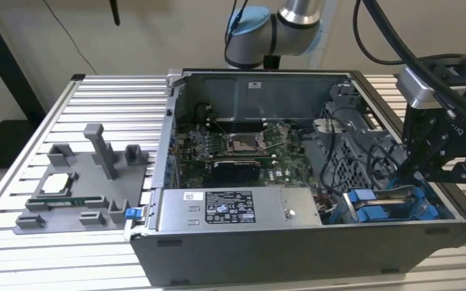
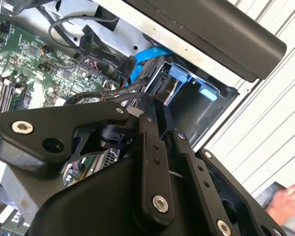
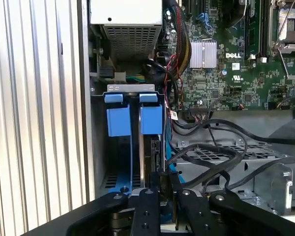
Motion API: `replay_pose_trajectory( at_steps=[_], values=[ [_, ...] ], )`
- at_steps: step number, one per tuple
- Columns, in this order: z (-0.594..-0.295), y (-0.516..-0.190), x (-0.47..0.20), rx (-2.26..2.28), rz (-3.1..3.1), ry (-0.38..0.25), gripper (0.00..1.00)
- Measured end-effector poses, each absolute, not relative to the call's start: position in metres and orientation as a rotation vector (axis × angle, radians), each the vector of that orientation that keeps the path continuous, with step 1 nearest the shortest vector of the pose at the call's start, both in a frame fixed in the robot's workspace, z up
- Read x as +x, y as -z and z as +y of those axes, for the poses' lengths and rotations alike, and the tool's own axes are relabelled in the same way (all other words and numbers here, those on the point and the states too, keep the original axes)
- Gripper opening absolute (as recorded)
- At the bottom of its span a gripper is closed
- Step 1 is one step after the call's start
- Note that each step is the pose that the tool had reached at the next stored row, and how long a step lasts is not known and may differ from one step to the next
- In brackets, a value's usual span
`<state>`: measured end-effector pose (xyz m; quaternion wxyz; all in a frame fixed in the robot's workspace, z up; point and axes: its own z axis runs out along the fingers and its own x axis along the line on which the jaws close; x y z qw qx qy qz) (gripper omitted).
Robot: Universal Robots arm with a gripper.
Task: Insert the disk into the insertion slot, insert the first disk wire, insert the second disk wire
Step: 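Insert the first disk wire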
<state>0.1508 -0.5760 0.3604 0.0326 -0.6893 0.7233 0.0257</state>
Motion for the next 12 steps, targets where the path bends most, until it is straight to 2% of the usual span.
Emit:
replay_pose_trajectory(
  at_steps=[12],
  values=[
    [-0.576, -0.35, 0.153, -2.123, 2.228, -0.075, 0.0]
  ],
)
